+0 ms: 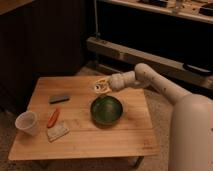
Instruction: Stand the bottle upright
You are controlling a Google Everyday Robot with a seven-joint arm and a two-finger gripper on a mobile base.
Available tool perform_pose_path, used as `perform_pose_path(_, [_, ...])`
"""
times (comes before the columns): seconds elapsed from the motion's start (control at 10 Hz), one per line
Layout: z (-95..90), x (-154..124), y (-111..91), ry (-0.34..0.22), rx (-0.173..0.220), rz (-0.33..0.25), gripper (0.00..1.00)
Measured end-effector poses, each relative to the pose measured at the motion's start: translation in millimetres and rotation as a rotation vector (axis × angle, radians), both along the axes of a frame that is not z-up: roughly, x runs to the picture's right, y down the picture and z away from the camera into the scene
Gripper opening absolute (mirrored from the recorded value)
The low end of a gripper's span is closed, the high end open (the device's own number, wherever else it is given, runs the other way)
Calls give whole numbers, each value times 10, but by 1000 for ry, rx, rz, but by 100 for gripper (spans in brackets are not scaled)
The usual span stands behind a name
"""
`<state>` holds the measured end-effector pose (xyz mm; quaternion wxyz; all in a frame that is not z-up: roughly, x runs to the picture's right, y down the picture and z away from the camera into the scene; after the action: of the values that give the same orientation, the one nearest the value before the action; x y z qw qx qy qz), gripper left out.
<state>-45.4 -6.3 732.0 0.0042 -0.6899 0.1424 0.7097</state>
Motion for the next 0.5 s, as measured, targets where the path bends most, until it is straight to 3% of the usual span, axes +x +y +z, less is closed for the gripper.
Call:
perform_pose_path(0.3, [-35, 167, -128, 61, 30, 146, 1])
perform_pose_path(0.5, [-127, 287, -267, 95, 62, 176, 1])
